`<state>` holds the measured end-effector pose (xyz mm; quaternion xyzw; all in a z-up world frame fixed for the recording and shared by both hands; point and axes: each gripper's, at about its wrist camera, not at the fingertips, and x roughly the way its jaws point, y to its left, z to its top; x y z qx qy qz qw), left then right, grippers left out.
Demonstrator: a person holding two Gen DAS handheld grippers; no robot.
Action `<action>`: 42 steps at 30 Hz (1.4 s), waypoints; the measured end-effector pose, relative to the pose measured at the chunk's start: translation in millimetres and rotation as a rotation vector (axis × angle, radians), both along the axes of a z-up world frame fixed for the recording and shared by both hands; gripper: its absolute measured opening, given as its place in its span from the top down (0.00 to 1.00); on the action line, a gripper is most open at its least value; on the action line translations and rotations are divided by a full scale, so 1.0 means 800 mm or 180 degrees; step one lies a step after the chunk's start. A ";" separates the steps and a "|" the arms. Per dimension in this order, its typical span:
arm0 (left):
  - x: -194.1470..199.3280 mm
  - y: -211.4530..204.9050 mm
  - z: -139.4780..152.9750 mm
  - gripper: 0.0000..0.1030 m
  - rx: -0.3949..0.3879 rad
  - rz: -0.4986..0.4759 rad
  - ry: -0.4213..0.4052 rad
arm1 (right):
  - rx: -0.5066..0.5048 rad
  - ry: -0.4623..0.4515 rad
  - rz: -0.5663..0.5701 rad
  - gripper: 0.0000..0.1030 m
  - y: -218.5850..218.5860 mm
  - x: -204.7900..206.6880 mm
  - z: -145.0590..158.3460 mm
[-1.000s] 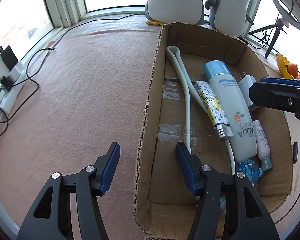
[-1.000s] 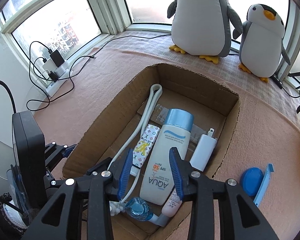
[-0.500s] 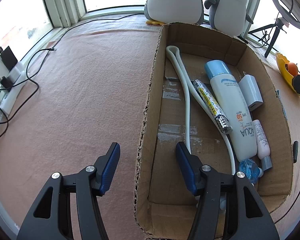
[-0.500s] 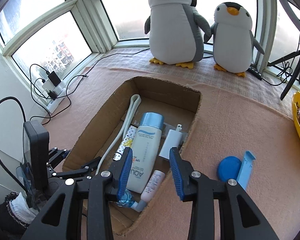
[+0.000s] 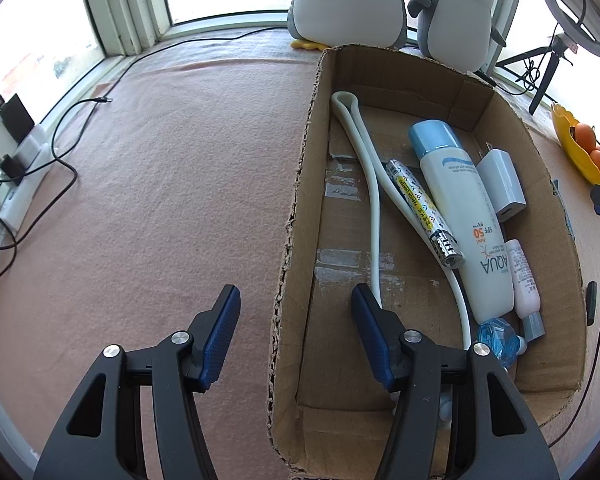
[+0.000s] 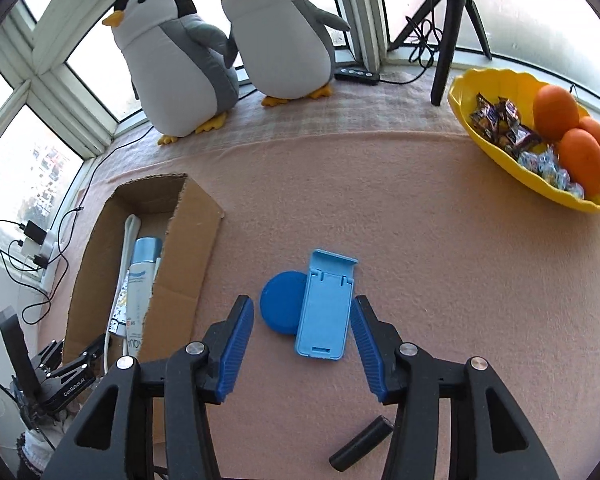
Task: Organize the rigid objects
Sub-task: 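Move the right tool back to the blue phone stand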
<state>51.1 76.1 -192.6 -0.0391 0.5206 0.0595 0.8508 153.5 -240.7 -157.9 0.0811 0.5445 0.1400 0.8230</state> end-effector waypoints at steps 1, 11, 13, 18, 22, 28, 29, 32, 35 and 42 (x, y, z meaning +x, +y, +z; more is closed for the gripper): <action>0.000 0.000 0.000 0.43 0.0001 0.0001 -0.0001 | 0.0025 0.0035 -0.0018 0.55 -0.003 0.001 -0.004; 0.000 0.000 -0.001 0.43 0.0006 -0.0005 0.0003 | -0.0272 0.0156 0.0082 0.55 0.017 0.009 -0.036; 0.000 0.000 -0.001 0.43 0.0008 -0.0005 0.0003 | -0.0339 0.0168 0.0103 0.55 0.017 0.010 -0.042; 0.000 0.000 -0.001 0.43 0.0008 -0.0005 0.0004 | -0.0504 0.0227 0.0110 0.55 0.013 0.010 -0.054; 0.000 0.000 -0.001 0.43 0.0009 -0.0004 0.0004 | -0.0531 0.0245 0.0076 0.55 0.003 0.011 -0.056; 0.000 0.000 -0.001 0.43 0.0014 -0.0004 0.0003 | -0.0913 0.0175 0.0060 0.55 -0.003 0.018 -0.061; 0.000 0.000 -0.001 0.43 0.0014 -0.0003 0.0004 | -0.0877 0.0186 0.0053 0.55 -0.006 0.019 -0.061; 0.000 0.000 -0.001 0.43 0.0011 -0.0003 0.0004 | -0.0787 0.0162 0.0162 0.55 -0.005 0.018 -0.057; 0.000 0.000 -0.001 0.43 0.0015 -0.0004 0.0004 | -0.0782 0.0193 0.0416 0.55 0.006 0.012 -0.056; 0.000 0.001 -0.001 0.43 0.0007 0.0003 0.0005 | -0.1081 0.0207 0.0606 0.55 0.018 0.012 -0.068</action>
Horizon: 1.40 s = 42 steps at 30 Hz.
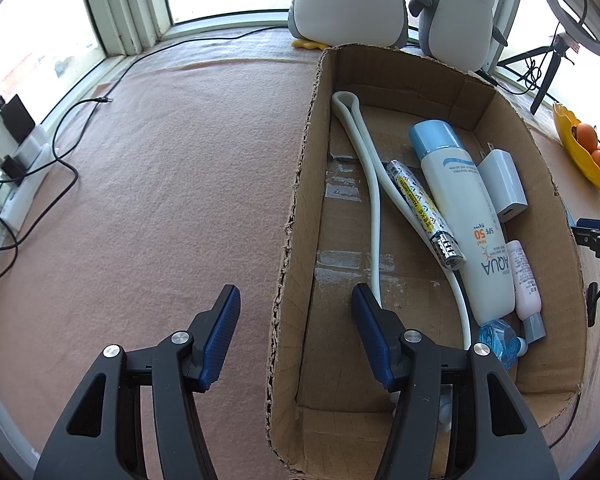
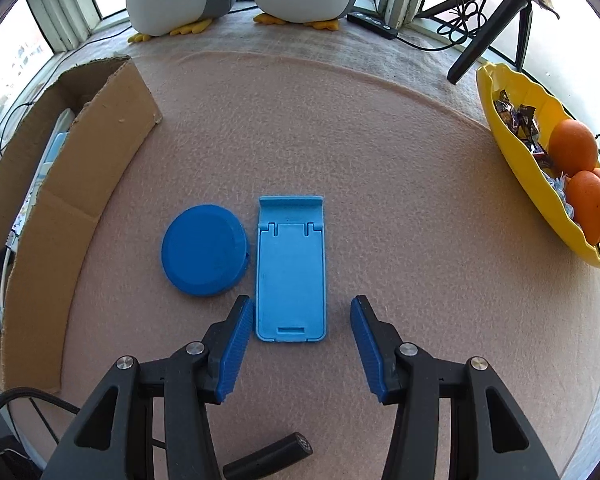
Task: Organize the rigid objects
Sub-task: 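Move the right tool back to the blue phone stand, then close the right tool on the blue phone stand and lift it, then lower the phone stand into the box and open the right tool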
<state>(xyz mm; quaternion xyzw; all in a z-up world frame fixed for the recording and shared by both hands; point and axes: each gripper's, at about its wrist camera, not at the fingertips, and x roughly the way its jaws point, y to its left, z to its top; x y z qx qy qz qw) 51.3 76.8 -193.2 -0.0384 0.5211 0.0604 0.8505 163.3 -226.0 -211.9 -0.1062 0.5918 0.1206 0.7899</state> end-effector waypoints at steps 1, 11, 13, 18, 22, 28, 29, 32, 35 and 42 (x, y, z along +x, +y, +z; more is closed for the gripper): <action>0.000 0.000 0.000 0.43 0.0000 -0.0001 0.0000 | 0.0036 0.0007 -0.0019 0.55 -0.001 0.003 0.000; 0.000 0.000 0.000 0.43 0.0001 -0.0001 -0.0001 | 0.0088 0.0077 -0.0018 0.55 -0.003 0.031 -0.002; 0.000 0.001 0.000 0.43 -0.0007 0.0003 0.0000 | 0.0059 0.0106 -0.0015 0.56 -0.001 0.031 -0.002; -0.001 0.002 -0.001 0.43 -0.0003 0.0003 -0.0002 | 0.0057 0.0143 0.0009 0.59 -0.001 0.030 -0.002; 0.000 0.002 -0.001 0.43 -0.0002 0.0004 -0.0002 | 0.0070 0.0156 0.0006 0.68 -0.004 0.031 -0.001; 0.000 0.002 0.000 0.43 -0.0002 0.0006 -0.0002 | 0.0088 0.0109 -0.0045 0.68 -0.007 0.027 0.000; 0.000 0.002 0.000 0.43 0.0000 0.0004 -0.0002 | 0.0102 0.0098 -0.0065 0.68 -0.008 0.025 0.001; -0.001 0.002 0.000 0.43 0.0002 0.0005 -0.0002 | 0.0126 0.0068 -0.0086 0.68 -0.009 0.019 0.003; -0.001 0.002 0.000 0.43 0.0001 0.0005 -0.0002 | 0.0125 0.0041 -0.0078 0.68 -0.007 0.011 0.005; 0.000 0.001 0.000 0.43 -0.0001 0.0006 -0.0002 | 0.0182 -0.0052 -0.0136 0.68 -0.011 0.001 0.019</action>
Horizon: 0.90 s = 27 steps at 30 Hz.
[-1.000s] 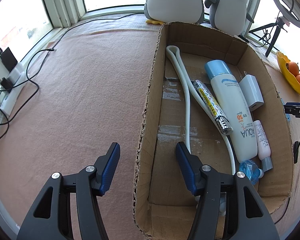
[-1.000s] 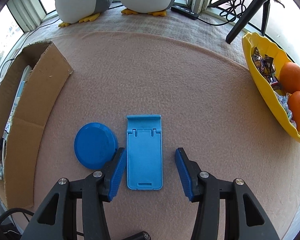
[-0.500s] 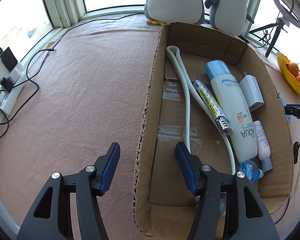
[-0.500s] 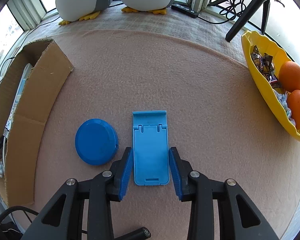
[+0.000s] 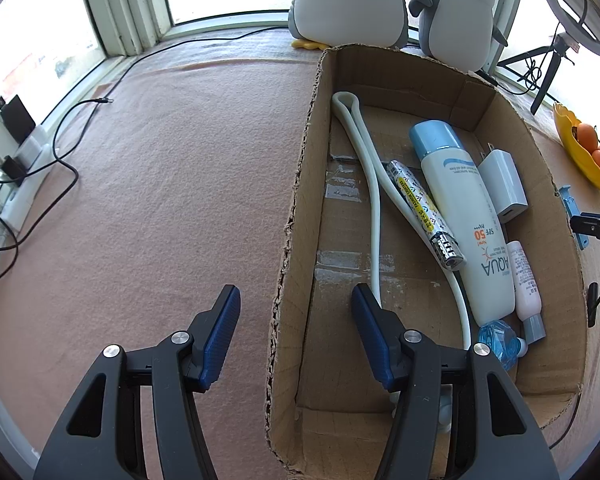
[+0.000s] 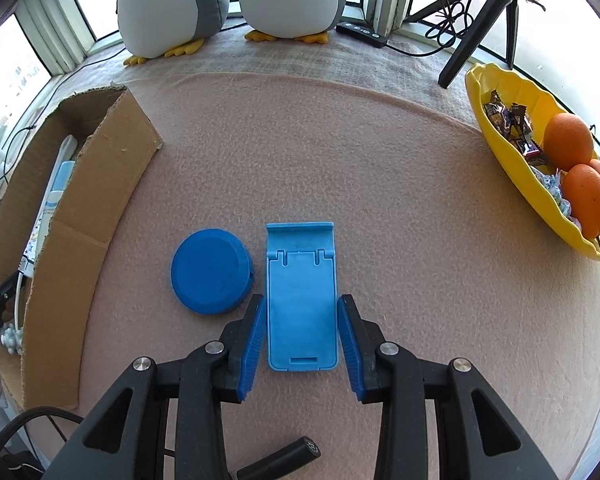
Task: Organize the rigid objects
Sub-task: 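Lower the phone stand into the box and open the right tool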
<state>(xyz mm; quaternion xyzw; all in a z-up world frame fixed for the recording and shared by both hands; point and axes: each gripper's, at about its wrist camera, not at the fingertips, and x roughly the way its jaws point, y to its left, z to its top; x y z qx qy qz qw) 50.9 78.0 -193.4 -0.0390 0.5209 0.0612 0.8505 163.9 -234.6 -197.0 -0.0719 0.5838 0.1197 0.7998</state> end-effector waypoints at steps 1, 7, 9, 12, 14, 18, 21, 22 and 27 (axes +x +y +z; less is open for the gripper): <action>0.000 0.000 0.000 0.43 0.0001 -0.0001 0.0000 | 0.0004 -0.0013 -0.0006 0.68 -0.001 -0.001 0.003; 0.000 0.000 0.000 0.43 0.0001 -0.0001 0.0000 | 0.0084 -0.0149 0.0022 0.68 0.006 -0.008 0.033; 0.000 0.000 0.000 0.43 0.0003 -0.0001 0.0000 | 0.0121 -0.0223 0.0102 0.68 0.016 -0.013 0.049; 0.000 0.000 0.000 0.43 0.0001 -0.0001 0.0000 | 0.0207 -0.0317 0.0247 0.68 0.040 -0.021 0.070; 0.000 0.000 0.000 0.43 0.0002 -0.0001 0.0001 | 0.0283 -0.0369 0.0344 0.68 0.058 -0.026 0.084; 0.000 0.000 0.000 0.43 0.0004 -0.0001 -0.0001 | 0.0423 -0.0435 0.0554 0.68 0.094 -0.038 0.103; 0.000 0.000 0.000 0.43 0.0001 0.0000 0.0000 | 0.0522 -0.0461 0.0702 0.68 0.122 -0.047 0.114; 0.000 0.000 0.000 0.43 0.0002 0.0000 0.0000 | 0.0550 -0.0465 0.0749 0.68 0.130 -0.052 0.116; 0.000 -0.001 0.001 0.43 -0.0005 0.0006 0.0000 | 0.0624 -0.0418 0.0946 0.68 0.171 -0.063 0.110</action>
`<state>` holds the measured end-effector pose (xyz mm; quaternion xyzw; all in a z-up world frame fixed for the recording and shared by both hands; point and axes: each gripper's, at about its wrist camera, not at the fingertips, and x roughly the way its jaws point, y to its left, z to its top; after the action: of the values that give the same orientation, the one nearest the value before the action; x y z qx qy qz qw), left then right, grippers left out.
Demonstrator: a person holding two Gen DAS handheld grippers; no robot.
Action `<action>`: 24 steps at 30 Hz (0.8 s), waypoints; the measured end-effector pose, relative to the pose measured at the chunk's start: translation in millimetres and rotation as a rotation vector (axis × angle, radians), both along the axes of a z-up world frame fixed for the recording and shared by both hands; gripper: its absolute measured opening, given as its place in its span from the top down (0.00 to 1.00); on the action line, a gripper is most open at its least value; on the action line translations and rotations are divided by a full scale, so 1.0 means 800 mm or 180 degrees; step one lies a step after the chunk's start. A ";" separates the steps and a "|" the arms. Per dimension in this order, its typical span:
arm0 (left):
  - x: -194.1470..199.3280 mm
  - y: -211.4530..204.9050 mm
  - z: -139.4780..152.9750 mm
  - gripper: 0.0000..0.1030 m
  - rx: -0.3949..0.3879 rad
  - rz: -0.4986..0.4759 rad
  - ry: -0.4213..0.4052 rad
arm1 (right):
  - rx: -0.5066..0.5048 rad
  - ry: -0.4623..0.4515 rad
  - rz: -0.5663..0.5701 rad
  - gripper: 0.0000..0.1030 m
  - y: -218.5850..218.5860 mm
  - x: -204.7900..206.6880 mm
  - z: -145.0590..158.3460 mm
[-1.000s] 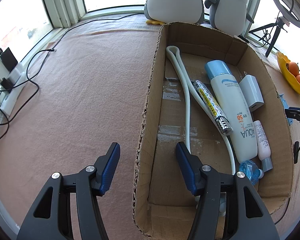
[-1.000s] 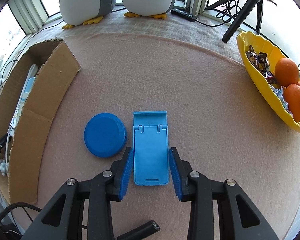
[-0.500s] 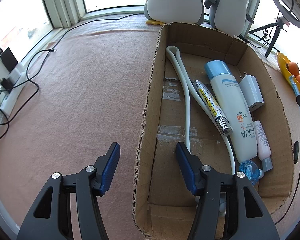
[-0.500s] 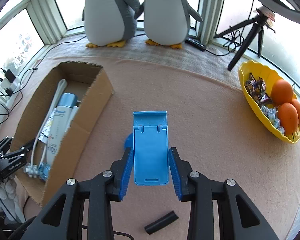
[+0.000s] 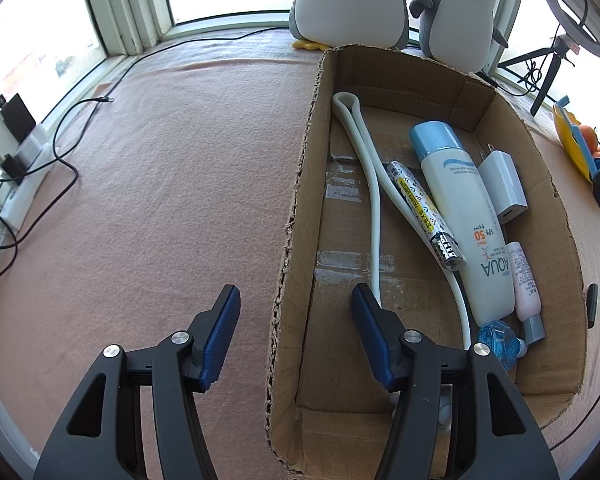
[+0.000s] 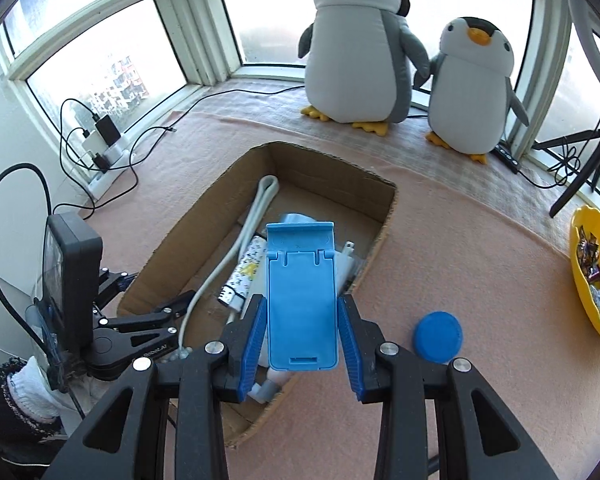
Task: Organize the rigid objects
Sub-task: 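Lower the phone stand into the box and open the right tool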
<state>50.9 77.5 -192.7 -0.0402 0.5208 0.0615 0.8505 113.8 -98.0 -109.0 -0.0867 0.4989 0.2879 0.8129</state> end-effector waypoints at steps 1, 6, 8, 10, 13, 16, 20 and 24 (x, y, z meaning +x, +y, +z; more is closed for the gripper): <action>0.000 0.000 0.000 0.43 0.0000 0.0000 0.0000 | -0.0007 0.0009 0.0025 0.68 0.008 -0.002 -0.003; 0.000 0.000 0.000 0.43 -0.0001 0.0001 0.0000 | -0.0049 0.0087 0.0118 0.68 0.034 -0.008 -0.023; 0.000 0.000 0.000 0.43 0.0001 0.0000 -0.0001 | -0.0073 0.0110 0.0115 0.68 0.040 -0.008 -0.030; 0.000 0.000 0.000 0.43 0.0001 0.0000 0.0000 | -0.0096 0.0131 0.0106 0.68 0.042 -0.008 -0.034; 0.000 0.000 0.000 0.43 0.0001 0.0001 -0.0001 | -0.0133 0.0141 0.0097 0.68 0.044 -0.007 -0.039; 0.000 0.000 0.000 0.43 0.0001 -0.0001 0.0001 | -0.0139 0.0156 0.0086 0.68 0.043 -0.006 -0.042; 0.000 0.000 0.000 0.43 0.0002 0.0000 0.0000 | -0.0125 0.0131 0.0115 0.68 0.044 -0.007 -0.041; 0.000 0.000 0.000 0.43 -0.0002 0.0002 0.0000 | -0.0110 0.0132 0.0144 0.68 0.046 -0.008 -0.040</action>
<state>50.8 77.8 -192.6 -0.0406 0.5209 0.0615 0.8504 107.1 -61.3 -140.6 -0.1059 0.5184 0.2993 0.7940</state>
